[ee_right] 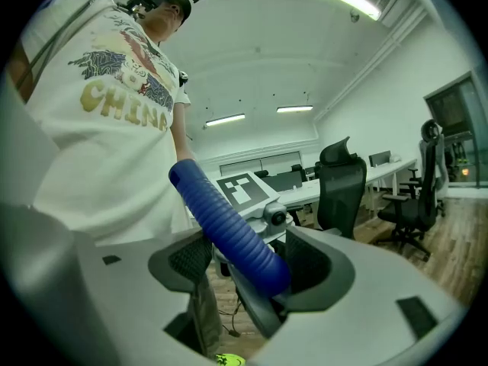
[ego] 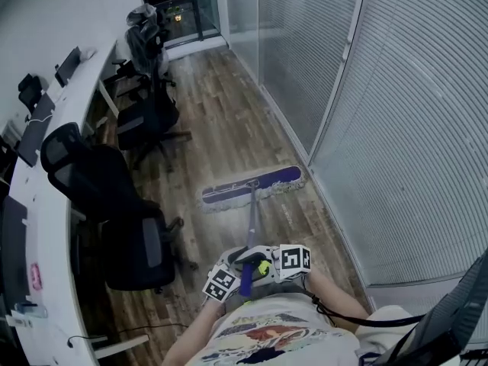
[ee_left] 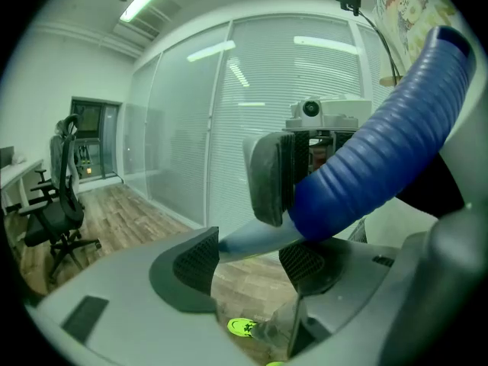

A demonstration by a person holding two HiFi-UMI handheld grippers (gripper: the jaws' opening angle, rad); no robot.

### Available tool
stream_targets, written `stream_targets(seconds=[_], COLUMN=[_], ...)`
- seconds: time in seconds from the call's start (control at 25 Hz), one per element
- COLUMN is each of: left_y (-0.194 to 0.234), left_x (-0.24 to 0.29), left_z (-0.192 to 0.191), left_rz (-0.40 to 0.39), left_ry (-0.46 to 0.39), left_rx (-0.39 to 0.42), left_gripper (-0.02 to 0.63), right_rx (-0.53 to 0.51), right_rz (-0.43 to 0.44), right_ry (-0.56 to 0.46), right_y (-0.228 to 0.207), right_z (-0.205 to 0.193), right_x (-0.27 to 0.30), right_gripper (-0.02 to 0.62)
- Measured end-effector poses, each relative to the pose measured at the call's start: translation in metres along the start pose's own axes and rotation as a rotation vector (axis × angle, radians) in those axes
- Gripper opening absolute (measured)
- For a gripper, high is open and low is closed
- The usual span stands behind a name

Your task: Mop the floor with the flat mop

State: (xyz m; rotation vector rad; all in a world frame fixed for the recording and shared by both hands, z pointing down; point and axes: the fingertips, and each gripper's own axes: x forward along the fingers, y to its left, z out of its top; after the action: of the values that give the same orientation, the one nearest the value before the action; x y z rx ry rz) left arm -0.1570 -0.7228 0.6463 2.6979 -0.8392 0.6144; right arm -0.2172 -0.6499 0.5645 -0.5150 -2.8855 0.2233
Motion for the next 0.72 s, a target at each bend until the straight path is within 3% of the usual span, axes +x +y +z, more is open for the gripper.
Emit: stream_targets(seconds=[0.32,0.56,0.72], left_y=[0.057,0.063,0.066], left_x=[0.067,0.091,0.089], left_z=[0.039,0.048,0.049], left_rz=[-0.005,-0.025,0.002], left_ry=[0.040,0.061,0.050], left_rx=[0.036,0.049,0.043], left_gripper=[0.229,0.230,0.227], right_rx=[0.003,0.013,0.014], right_rz=[0.000,-0.015,-0.025], right_ry=[0.009,0.022,0.022], right_y=[-0.076,-0.089,-0.092], right_z=[0.002,-0.004,-0.003], right_x=[-0.061,-0.083,-0.082], right_gripper=[0.275,0.278,0.278])
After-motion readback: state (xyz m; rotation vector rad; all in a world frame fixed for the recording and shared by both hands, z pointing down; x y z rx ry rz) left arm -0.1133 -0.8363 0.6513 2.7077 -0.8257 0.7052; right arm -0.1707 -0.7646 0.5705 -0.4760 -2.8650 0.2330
